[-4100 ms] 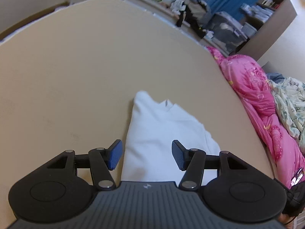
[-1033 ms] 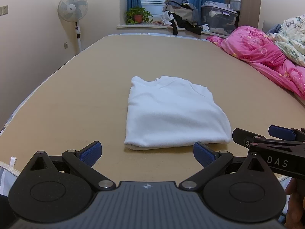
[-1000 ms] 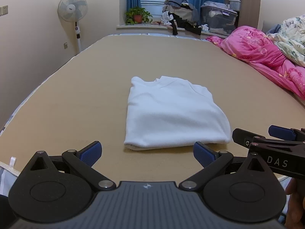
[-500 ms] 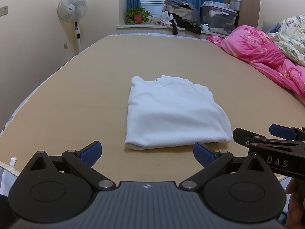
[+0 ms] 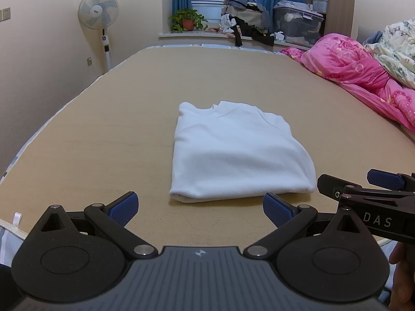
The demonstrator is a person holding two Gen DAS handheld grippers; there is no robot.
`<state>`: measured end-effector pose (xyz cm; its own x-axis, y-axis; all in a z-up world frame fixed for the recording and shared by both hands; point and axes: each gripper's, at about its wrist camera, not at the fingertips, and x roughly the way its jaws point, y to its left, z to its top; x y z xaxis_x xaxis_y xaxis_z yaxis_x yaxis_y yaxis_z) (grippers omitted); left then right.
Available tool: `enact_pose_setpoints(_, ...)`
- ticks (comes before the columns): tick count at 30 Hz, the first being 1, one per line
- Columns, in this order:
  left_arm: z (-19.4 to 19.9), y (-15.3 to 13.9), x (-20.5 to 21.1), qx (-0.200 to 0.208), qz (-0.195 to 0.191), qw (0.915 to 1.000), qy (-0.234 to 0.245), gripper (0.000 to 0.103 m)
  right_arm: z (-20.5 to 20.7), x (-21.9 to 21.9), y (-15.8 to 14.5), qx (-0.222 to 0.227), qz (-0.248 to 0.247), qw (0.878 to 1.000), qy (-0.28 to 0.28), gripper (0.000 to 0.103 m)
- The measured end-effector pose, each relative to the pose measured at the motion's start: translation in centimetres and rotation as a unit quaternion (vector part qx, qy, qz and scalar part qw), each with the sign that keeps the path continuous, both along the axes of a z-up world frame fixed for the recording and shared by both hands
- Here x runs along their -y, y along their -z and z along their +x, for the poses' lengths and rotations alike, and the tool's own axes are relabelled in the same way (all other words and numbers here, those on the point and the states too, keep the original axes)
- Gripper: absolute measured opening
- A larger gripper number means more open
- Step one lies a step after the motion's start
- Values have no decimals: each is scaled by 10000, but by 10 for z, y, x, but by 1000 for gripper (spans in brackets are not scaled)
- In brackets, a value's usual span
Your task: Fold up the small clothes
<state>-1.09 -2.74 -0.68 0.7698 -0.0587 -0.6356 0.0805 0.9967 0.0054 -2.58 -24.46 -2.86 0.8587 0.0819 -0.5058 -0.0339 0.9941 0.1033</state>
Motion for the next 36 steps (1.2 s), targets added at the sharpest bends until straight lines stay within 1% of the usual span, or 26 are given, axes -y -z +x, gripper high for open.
enact_pose_setpoints(36, 2, 1, -5, -27, -51, 10000, 12, 102, 0, 0, -1, -17, -6, 10000, 1, 91)
